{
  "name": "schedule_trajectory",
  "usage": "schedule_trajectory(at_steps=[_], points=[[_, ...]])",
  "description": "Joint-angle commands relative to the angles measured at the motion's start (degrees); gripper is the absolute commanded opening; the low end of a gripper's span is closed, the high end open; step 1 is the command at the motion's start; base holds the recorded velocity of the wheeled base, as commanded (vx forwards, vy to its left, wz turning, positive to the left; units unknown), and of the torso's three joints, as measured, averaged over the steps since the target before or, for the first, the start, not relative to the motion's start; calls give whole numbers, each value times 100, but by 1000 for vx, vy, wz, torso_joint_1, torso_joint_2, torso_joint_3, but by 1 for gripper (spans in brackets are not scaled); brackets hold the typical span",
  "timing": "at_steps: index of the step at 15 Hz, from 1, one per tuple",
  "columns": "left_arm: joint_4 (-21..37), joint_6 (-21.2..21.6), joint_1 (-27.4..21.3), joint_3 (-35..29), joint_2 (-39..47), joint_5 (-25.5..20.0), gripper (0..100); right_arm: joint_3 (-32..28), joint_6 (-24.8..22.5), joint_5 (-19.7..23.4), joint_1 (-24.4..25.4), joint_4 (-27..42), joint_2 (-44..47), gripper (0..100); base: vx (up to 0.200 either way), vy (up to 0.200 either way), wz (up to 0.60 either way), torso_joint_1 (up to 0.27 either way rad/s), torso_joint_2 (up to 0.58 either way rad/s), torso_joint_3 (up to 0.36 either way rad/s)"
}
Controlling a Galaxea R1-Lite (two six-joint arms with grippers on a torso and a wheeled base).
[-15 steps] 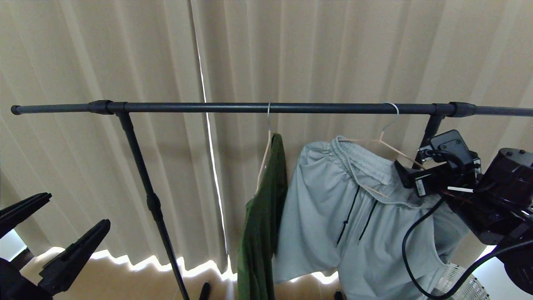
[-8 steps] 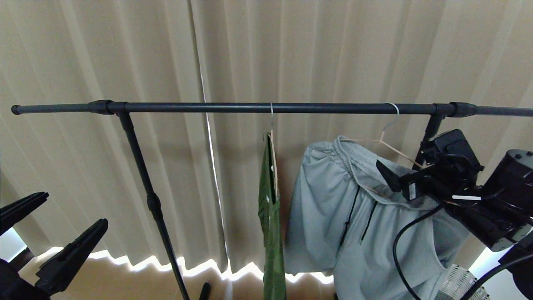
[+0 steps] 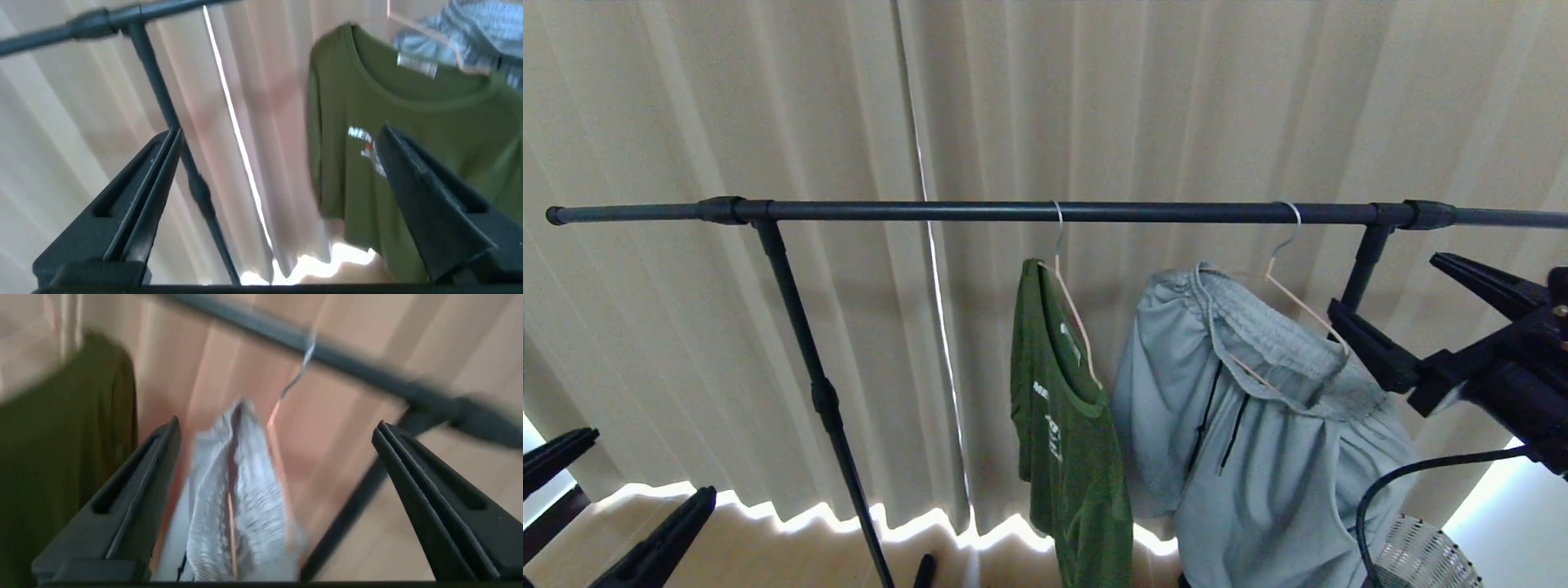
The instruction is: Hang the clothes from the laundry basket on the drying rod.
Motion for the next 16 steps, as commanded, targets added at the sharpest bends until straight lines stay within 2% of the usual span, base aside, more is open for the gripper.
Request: schedule_trajectory(at_steps=[1, 3, 4, 5, 6, 7, 8, 10, 11, 14, 16], points=[[850, 52, 20, 205, -949, 5, 100, 293, -7, -14, 7, 165, -768, 100, 0, 0, 0, 0, 0, 0], [2124, 44, 20, 179, -1943, 49, 100, 487, -7, -32, -1, 666, -1181, 100, 0, 0, 0, 0, 0, 0], [2405, 44, 20, 214, -2224, 93, 100, 504, -16, -32, -1, 807, -1278, 100, 0, 0, 0, 0, 0, 0], [3425, -18, -50, 276, -3147, 365, 100, 495, -7, -49, -19, 1369, -1656, 100, 0, 0, 0, 0, 0, 0], [3645, -150, -94, 276, -3261, 506, 100, 504, -7, -49, -19, 1580, -1788, 100, 0, 0, 0, 0, 0, 0], [3724, -765, -155, 276, -3314, 594, 100, 575, -7, -102, -37, 2169, -2174, 100, 0, 0, 0, 0, 0, 0], [3803, -1073, -147, 276, -3314, 620, 100, 662, -7, -208, -80, 2732, -2552, 100, 0, 0, 0, 0, 0, 0], [4049, -1257, -120, 267, -3393, 708, 100, 777, 1, -462, -230, 3672, -3159, 100, 0, 0, 0, 0, 0, 0], [4066, -1266, -103, 258, -3507, 752, 100, 847, 37, -559, -432, 4393, -3677, 100, 0, 0, 0, 0, 0, 0], [4058, -1266, -59, 258, -3498, 901, 100, 961, 177, -568, -1012, 5808, -4758, 100, 0, 0, 0, 0, 0, 0], [4066, -1231, 354, 258, -3481, 901, 100, 1243, 555, -752, -1109, 6142, -5189, 100, 0, 0, 0, 0, 0, 0]])
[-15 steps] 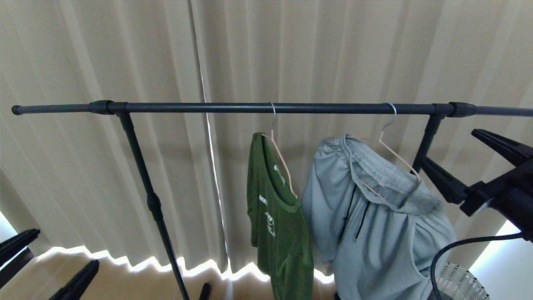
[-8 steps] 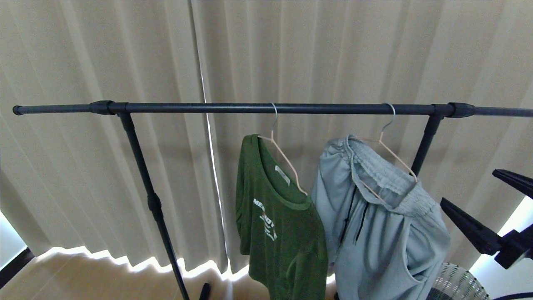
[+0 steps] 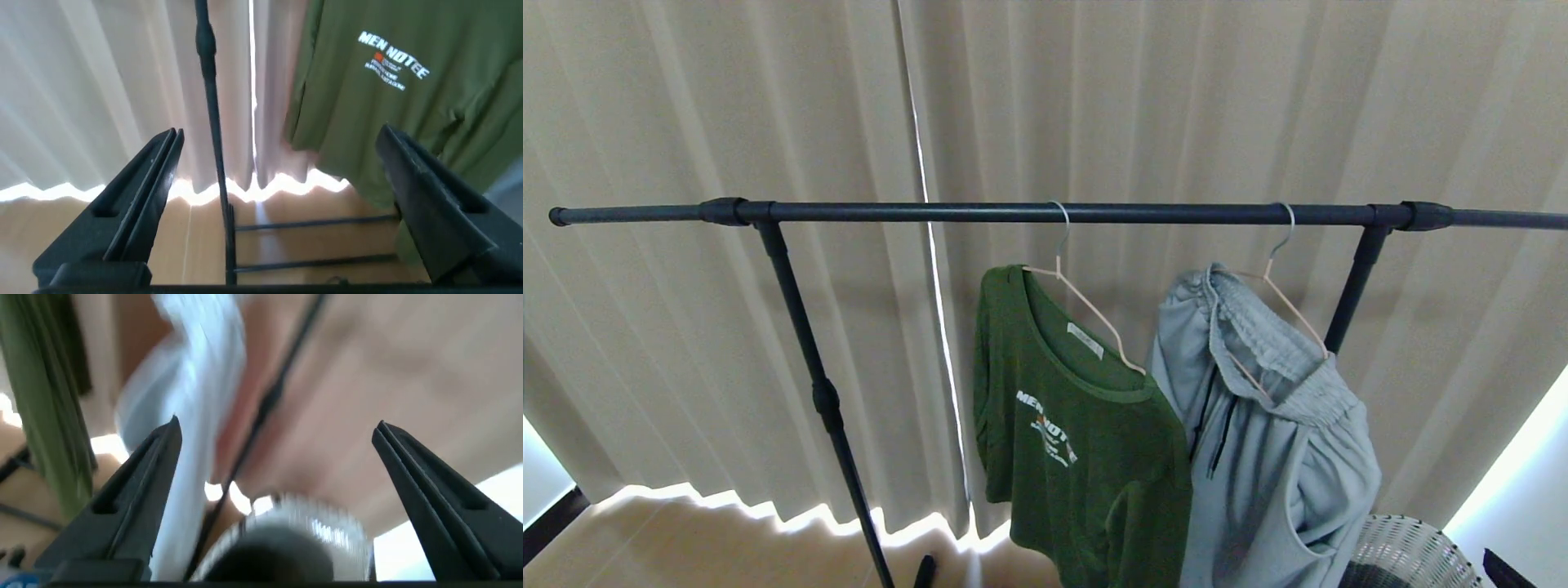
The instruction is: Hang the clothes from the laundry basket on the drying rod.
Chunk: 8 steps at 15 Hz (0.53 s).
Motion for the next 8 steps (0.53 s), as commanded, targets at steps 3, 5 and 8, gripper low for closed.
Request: schedule_trajectory(at_steps=[3, 5, 8], points=[[-1, 30, 619, -11, -45, 2, 100, 545, 675, -369, -236, 546, -1235, 100, 0, 0, 0, 0, 0, 0], [8, 101, 610, -11, -45, -122, 100, 510, 807, -518, -245, 985, -1850, 100, 0, 0, 0, 0, 0, 0], [-1, 461, 619, -2, -45, -429, 100, 413, 824, -1011, -307, 1319, -2386, 100, 0, 0, 0, 0, 0, 0]])
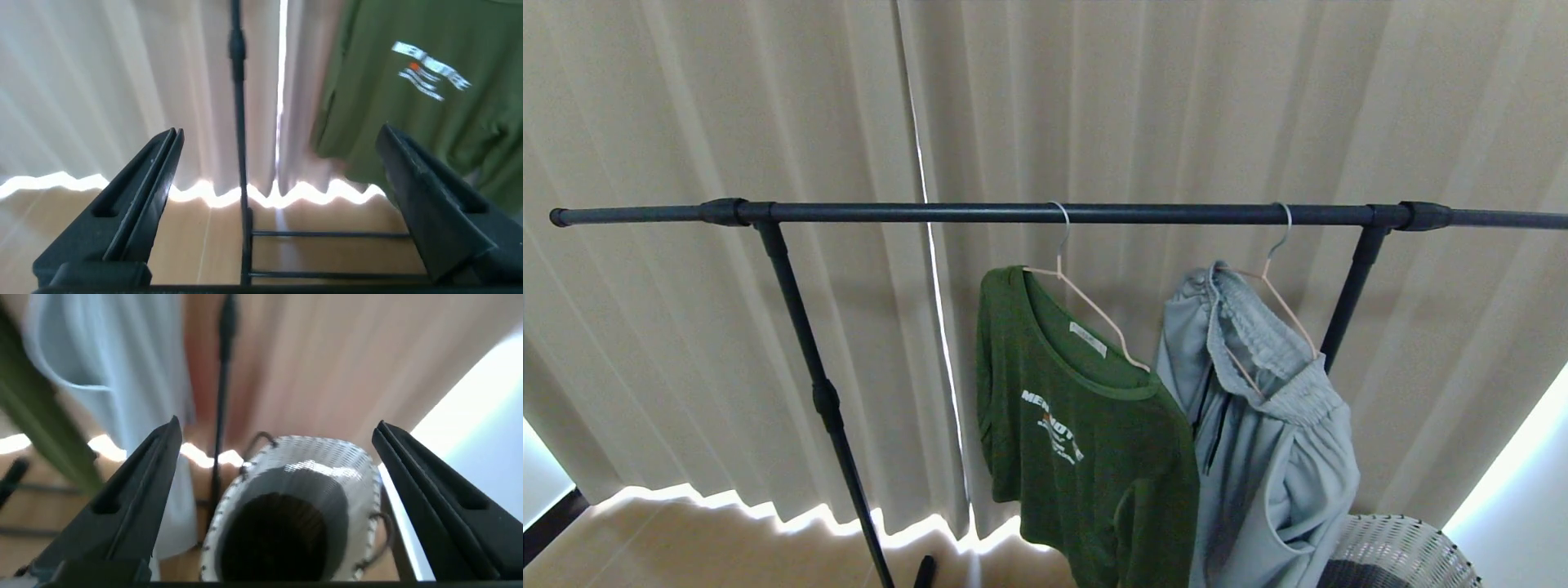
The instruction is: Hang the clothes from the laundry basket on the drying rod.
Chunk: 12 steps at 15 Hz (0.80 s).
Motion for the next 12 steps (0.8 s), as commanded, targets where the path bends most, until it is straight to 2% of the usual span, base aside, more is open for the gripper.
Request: schedule_trajectory(at_steps=[1, 5, 7, 10, 12], points=[[-4, 1, 9, 7, 16, 0, 100, -57, 10, -166, -36, 84, -564, 100, 0, 0, 0, 0, 0, 0], [-4, 19, 158, 7, 16, 0, 100, -83, -25, -201, -106, 163, -898, 100, 0, 0, 0, 0, 0, 0], [-13, 45, 668, 7, -142, -9, 100, -83, -43, -105, -168, 163, -1153, 100, 0, 0, 0, 0, 0, 0], [-13, 186, 589, 7, -608, -79, 100, -39, -43, 449, -282, 84, -1426, 100, 0, 0, 0, 0, 0, 0], [-13, 238, 598, 7, -600, -158, 100, -30, -34, 554, -282, 66, -1426, 100, 0, 0, 0, 0, 0, 0]])
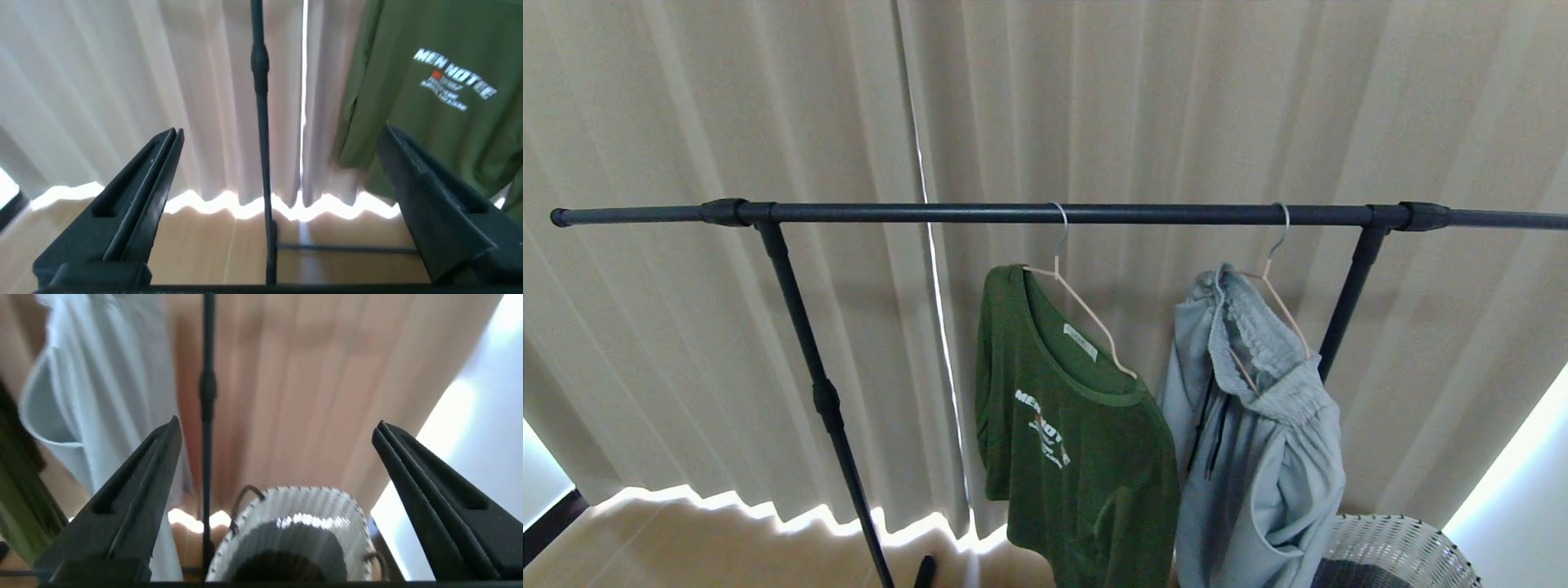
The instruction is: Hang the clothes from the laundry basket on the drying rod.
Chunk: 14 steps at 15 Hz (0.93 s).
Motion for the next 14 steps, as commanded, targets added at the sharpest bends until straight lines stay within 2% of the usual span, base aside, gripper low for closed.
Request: schedule_trajectory(at_steps=[1, 2, 4, 6, 7, 10, 14], points=[[2, -16, -5, 1, -120, -33, 100, 9, 3, 101, -9, -11, -58, 100, 0, 0, 0, 0, 0, 0], [2, -42, 4, 1, -120, -33, 100, 17, 11, 154, -9, -11, -58, 100, 0, 0, 0, 0, 0, 0], [2, -86, -5, 1, -120, -42, 100, 26, 46, 594, -9, -11, -58, 100, 0, 0, 0, 0, 0, 0], [10, -95, -5, 1, -120, -209, 100, 105, 205, 1226, -9, -2, -58, 100, 0, 0, 0, 0, 0, 0], [10, -139, -5, 1, -120, -262, 100, 105, 178, 1349, -9, -2, -58, 100, 0, 0, 0, 0, 0, 0], [28, -491, -5, 1, -129, -253, 100, 105, 284, 1288, -9, -2, -67, 100, 0, 0, 0, 0, 0, 0], [19, -534, -5, 1, -129, -244, 100, 105, 266, 1288, -9, -2, -67, 100, 0, 0, 0, 0, 0, 0]])
